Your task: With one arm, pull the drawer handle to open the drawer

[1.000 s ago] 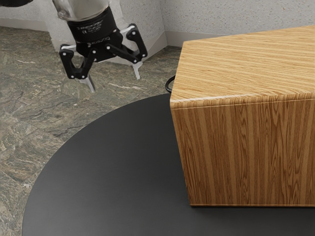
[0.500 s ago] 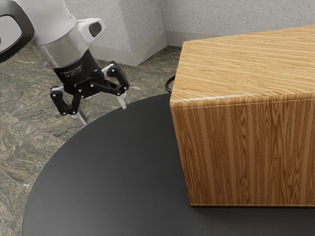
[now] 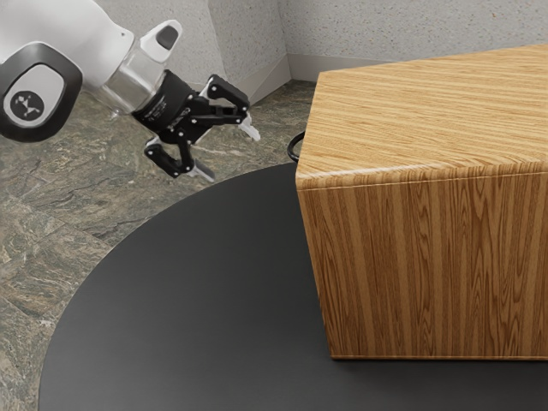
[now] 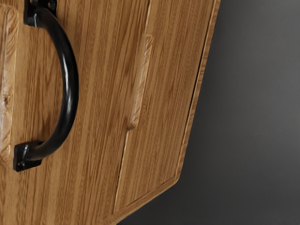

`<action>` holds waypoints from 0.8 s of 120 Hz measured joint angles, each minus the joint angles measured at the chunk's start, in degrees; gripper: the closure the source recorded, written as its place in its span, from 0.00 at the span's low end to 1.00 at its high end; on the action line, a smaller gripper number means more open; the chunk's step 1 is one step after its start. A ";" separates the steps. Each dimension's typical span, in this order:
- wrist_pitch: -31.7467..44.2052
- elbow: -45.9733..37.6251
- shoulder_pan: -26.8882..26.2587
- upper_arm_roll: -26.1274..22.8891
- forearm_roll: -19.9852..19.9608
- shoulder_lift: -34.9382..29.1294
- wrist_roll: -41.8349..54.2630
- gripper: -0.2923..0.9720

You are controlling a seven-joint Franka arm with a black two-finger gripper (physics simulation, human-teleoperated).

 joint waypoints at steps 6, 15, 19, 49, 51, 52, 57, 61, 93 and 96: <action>0.62 1.52 -2.40 2.16 0.94 0.60 2.07 0.24; 1.11 2.27 -3.70 4.27 1.79 -0.40 4.89 0.24; 0.99 2.41 -3.94 4.75 1.99 -1.51 5.93 0.24; -0.55 2.19 -5.81 6.00 2.41 -3.22 11.14 0.24; -0.60 2.15 -5.81 6.21 2.39 -3.22 11.41 0.24; -0.63 2.13 -5.81 6.30 2.38 -3.22 11.54 0.24; -0.73 2.08 -5.77 6.57 2.35 -3.23 12.17 0.24; -0.81 2.06 -5.75 6.68 2.34 -3.23 12.64 0.24; -1.77 8.01 -7.51 9.15 2.83 -4.14 15.79 0.24; -1.92 9.16 -9.28 10.42 3.12 -4.09 16.06 0.24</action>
